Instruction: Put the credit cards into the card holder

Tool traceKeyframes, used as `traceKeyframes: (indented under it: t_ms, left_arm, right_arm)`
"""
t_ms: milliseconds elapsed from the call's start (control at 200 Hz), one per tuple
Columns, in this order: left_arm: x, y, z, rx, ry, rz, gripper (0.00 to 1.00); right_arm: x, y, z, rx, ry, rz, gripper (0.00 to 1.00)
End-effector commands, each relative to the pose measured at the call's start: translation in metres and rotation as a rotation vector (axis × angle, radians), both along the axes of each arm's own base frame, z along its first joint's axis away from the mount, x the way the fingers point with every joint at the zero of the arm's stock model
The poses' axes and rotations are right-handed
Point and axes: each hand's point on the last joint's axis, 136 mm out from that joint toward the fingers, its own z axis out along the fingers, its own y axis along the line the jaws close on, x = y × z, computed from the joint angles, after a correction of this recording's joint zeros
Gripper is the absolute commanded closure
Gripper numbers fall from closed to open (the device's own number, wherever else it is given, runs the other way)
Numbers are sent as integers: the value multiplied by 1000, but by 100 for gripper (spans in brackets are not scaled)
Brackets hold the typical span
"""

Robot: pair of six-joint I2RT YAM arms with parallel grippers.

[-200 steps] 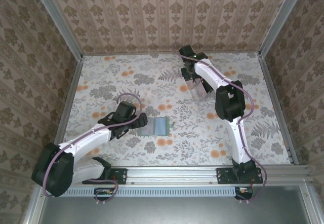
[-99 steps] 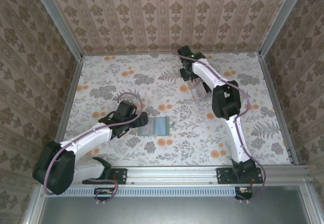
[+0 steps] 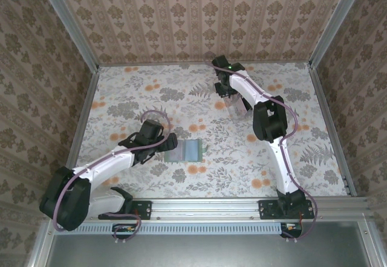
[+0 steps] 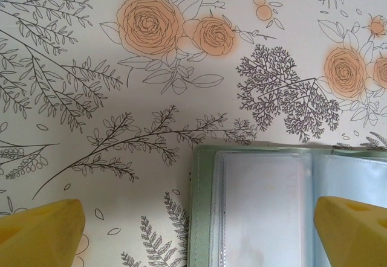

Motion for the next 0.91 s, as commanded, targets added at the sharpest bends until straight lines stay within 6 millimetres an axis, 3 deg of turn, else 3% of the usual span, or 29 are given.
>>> traceKeyframes:
  t_ms: [0, 570, 780, 900]
  left_arm:
    - [7, -3, 7, -10, -18, -10, 0]
    - [6, -4, 6, -13, -16, -15, 0]
    - [5, -5, 6, -17, -14, -18, 0]
    - [6, -6, 7, -19, -16, -19, 0]
  right_arm:
    - [-7, 0, 11, 14, 13, 14, 72]
    - [-6, 4, 15, 124, 31, 3, 91]
    - [-7, 9, 27, 194, 29, 14, 100]
    - [-7, 10, 38, 223, 16, 11, 100]
